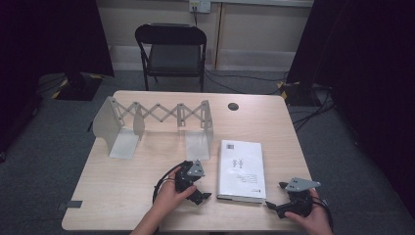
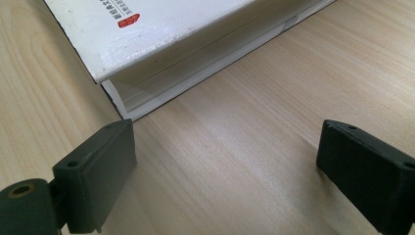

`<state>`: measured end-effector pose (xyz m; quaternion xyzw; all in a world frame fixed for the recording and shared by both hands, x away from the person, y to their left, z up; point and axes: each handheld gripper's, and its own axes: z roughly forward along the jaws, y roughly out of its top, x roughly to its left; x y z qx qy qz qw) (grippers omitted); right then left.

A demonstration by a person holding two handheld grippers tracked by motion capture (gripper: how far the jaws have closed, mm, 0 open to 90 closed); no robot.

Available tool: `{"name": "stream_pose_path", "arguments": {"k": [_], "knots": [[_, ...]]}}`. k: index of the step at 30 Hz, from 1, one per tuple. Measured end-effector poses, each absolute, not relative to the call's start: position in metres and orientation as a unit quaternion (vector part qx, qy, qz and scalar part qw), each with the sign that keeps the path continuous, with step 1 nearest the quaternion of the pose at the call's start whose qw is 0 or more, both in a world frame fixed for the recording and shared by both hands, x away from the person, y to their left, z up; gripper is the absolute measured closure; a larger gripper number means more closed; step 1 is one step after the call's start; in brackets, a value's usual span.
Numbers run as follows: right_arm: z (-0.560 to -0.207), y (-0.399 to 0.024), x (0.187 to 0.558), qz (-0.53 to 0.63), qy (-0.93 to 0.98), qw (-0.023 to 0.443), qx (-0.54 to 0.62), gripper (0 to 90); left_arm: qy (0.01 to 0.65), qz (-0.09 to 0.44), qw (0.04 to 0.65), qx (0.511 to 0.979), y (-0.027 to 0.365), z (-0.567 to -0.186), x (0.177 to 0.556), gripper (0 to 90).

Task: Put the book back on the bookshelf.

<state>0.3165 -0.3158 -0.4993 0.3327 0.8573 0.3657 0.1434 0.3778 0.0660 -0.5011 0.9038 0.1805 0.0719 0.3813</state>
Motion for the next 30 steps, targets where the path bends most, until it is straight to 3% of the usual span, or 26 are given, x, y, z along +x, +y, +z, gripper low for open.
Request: {"name": "stream_pose_path", "arguments": {"k": [9,14,16,18,21,30], "knots": [[-0.499,-0.306,0.318,0.364,0.850,0.150,0.350,8.2,0.206,0.082,0.380,0.898,0.063,-0.501,0.373,0.0],[-0.498,-0.307,0.314,0.371,0.852,0.149,0.339,17.9,0.204,0.073,0.353,0.910,0.060,-0.496,0.374,0.1],[-0.497,-0.308,0.313,0.374,0.853,0.147,0.332,24.0,0.199,0.072,0.352,0.912,0.062,-0.492,0.373,6.3],[-0.496,-0.309,0.311,0.376,0.857,0.138,0.324,26.2,0.191,0.060,0.363,0.910,0.064,-0.489,0.370,24.8],[-0.495,-0.304,0.308,0.379,0.862,0.130,0.310,28.9,0.188,0.054,0.350,0.916,0.062,-0.488,0.367,20.7],[-0.491,-0.284,0.302,0.392,0.857,0.127,0.309,37.6,0.154,0.049,0.355,0.921,0.053,-0.477,0.354,24.6]]}}
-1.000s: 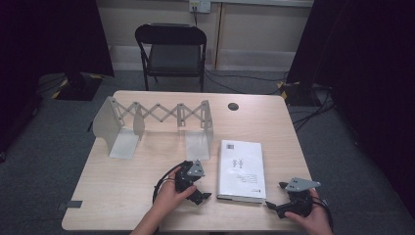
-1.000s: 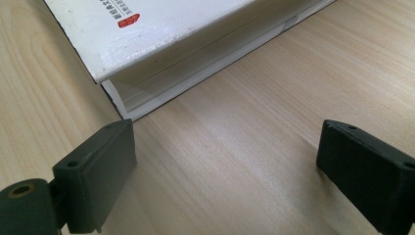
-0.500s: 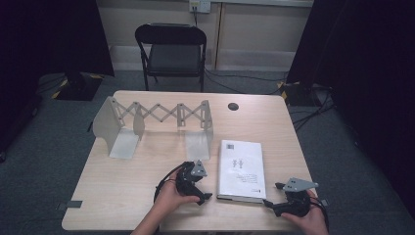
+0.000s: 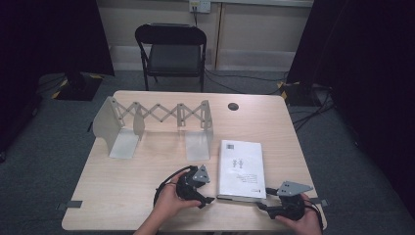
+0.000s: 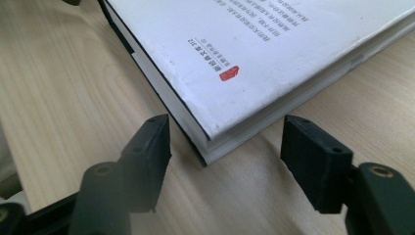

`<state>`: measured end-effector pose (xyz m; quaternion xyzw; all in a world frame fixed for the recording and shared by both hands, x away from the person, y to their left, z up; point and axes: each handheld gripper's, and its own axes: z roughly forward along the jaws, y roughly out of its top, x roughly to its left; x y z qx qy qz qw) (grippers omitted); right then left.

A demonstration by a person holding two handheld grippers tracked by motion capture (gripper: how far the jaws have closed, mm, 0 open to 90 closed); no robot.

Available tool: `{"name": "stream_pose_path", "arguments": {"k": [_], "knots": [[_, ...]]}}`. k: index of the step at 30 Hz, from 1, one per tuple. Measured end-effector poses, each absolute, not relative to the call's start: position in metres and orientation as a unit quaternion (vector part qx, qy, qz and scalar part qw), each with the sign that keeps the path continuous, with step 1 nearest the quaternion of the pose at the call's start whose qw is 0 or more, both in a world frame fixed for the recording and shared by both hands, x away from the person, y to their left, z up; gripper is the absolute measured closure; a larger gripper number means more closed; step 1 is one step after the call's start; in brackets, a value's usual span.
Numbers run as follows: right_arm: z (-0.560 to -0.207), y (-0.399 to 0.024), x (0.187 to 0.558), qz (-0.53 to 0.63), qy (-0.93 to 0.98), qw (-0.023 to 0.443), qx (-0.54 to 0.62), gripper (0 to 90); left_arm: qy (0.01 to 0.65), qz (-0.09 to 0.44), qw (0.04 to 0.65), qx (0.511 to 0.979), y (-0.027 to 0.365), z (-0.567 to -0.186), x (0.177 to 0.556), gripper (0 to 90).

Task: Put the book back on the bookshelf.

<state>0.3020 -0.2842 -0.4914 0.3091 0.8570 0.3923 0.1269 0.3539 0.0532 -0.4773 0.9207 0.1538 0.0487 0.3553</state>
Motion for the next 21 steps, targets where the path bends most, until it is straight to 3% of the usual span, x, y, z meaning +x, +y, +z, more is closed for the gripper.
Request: {"name": "stream_pose_path", "arguments": {"k": [12,17,21], "knots": [[-0.494,-0.271,0.306,0.391,0.858,0.111,0.315,34.1,0.142,0.057,0.378,0.913,0.043,-0.480,0.349,35.8],[-0.495,-0.276,0.308,0.397,0.852,0.110,0.322,43.8,0.129,0.059,0.375,0.916,0.040,-0.484,0.347,38.4],[-0.494,-0.275,0.308,0.393,0.854,0.116,0.321,44.7,0.139,0.052,0.386,0.911,0.039,-0.480,0.348,38.6]]}}
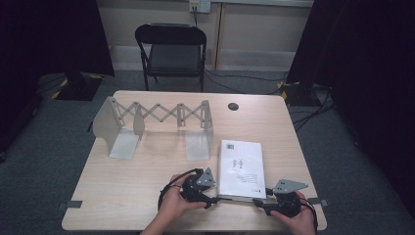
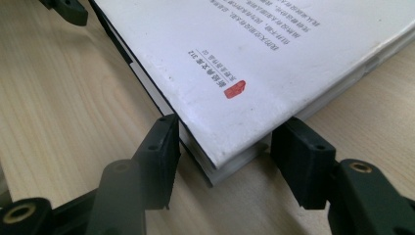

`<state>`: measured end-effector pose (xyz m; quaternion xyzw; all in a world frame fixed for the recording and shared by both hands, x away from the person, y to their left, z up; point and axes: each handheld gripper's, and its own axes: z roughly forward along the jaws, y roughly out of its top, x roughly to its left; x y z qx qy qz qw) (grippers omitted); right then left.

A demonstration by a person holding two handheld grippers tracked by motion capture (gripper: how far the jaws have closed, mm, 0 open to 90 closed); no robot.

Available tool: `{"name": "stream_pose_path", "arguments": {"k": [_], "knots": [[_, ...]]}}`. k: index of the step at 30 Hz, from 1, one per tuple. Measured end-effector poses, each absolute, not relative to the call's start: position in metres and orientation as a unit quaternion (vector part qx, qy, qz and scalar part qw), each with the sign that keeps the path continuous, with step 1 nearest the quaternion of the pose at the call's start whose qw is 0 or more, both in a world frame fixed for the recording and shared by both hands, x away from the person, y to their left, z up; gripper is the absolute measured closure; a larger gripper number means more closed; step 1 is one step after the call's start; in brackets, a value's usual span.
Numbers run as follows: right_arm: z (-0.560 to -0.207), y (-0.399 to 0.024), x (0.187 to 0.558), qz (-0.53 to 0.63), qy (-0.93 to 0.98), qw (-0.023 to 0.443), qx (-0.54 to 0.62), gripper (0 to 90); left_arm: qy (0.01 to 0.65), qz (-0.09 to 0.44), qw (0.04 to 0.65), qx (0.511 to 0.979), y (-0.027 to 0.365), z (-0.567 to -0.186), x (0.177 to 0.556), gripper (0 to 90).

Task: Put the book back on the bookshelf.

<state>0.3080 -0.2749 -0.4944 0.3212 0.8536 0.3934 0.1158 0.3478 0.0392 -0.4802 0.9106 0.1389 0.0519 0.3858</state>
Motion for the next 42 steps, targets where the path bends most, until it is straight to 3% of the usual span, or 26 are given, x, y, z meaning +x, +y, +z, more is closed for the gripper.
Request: {"name": "stream_pose_path", "arguments": {"k": [14,20,33,42], "knots": [[-0.491,-0.273,0.306,0.388,0.855,0.124,0.322,45.4,0.133,0.049,0.365,0.920,0.032,-0.475,0.350,44.5],[-0.487,-0.272,0.305,0.386,0.856,0.132,0.319,45.7,0.155,0.030,0.365,0.917,0.030,-0.473,0.352,42.2],[-0.477,-0.273,0.304,0.405,0.846,0.135,0.320,47.4,0.112,0.075,0.365,0.921,0.026,-0.458,0.348,39.0],[-0.474,-0.272,0.305,0.407,0.844,0.130,0.324,47.4,0.090,0.073,0.364,0.924,0.007,-0.450,0.342,36.7]]}}
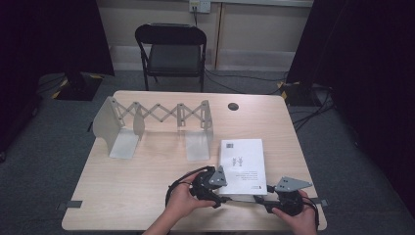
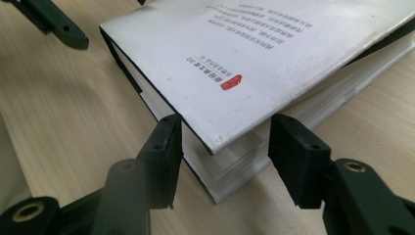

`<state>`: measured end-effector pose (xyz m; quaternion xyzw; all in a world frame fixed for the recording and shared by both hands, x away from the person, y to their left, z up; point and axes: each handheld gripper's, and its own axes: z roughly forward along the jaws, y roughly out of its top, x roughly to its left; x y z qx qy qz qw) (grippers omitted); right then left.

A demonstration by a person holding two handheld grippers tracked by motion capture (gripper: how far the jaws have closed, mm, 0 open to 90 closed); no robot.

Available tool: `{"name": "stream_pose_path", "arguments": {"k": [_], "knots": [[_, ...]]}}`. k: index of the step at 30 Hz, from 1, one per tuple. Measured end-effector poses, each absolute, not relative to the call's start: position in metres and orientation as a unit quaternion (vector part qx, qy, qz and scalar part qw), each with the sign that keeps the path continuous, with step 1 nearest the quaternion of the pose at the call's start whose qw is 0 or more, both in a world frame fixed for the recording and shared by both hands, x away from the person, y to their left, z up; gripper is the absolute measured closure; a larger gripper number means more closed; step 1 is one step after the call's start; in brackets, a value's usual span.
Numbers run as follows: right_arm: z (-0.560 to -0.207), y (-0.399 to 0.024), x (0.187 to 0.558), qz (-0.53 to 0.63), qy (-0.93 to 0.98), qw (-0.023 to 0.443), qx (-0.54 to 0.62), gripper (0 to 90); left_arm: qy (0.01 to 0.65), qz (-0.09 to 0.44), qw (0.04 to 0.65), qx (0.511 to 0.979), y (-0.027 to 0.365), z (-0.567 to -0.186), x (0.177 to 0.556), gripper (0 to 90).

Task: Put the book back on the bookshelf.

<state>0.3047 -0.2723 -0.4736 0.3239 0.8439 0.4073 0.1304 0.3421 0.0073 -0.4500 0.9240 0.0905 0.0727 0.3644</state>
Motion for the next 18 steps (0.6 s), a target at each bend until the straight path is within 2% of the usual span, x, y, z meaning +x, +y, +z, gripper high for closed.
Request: {"name": "stream_pose_path", "arguments": {"k": [7,18], "knots": [[-0.472,-0.272,0.305,0.413,0.842,0.126,0.324,49.7,0.085,0.096,0.371,0.920,-0.014,-0.450,0.340,33.6],[-0.471,-0.272,0.305,0.412,0.843,0.124,0.324,49.7,0.082,0.128,0.363,0.919,-0.045,-0.453,0.343,15.5]]}}
